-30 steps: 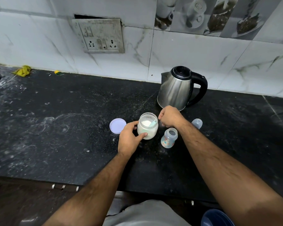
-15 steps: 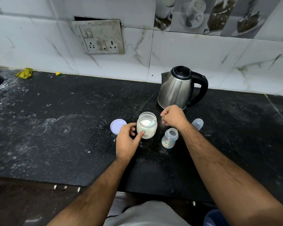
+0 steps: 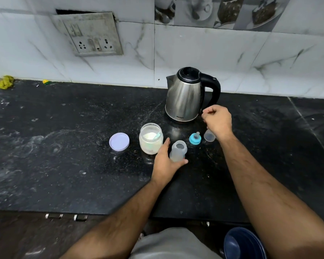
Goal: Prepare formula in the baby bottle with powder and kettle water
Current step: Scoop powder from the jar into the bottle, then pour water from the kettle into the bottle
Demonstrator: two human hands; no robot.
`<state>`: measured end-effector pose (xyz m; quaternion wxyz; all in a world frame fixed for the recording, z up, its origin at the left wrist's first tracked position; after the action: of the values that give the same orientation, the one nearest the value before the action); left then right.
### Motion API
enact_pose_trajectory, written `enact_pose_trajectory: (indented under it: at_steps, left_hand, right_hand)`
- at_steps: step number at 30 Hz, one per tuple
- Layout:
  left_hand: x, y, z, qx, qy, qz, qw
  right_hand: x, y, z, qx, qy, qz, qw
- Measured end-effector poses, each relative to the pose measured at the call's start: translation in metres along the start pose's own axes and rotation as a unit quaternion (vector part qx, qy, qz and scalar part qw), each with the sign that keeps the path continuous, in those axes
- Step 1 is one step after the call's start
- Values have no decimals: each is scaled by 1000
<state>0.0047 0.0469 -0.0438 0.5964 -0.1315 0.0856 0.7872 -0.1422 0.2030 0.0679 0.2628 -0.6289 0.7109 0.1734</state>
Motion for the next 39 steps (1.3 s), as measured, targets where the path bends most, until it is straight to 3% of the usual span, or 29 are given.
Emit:
enact_pose_trajectory:
  at_steps: [10,20,33,39]
  left_hand:
    - [21,19,5,-4,-1,26,1000]
    - [27,21,-5,0,-19,37,999]
    - [30,22,-6,-12,-1,48,999]
    - [30,22,-6,-19,4,47,999]
  right_hand:
    - [-23,55,9,4,-3,25,1000]
    - [-10,116,1,-6,63,-86,994]
    - [5,139,0,-32,143,-156,977]
    - [8,138,9,-34,169,-247,953]
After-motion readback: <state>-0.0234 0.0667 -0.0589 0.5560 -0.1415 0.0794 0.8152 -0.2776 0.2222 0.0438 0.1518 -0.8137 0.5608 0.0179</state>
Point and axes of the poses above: each hand's wrist, its own y-axis towards the middle knuckle, its own x-axis out of the palm, z = x × y, the point moved 4 cm from there along y, towards the middle knuckle, and after that the axes turned 5 degrees about x, right-handed, at the moved point
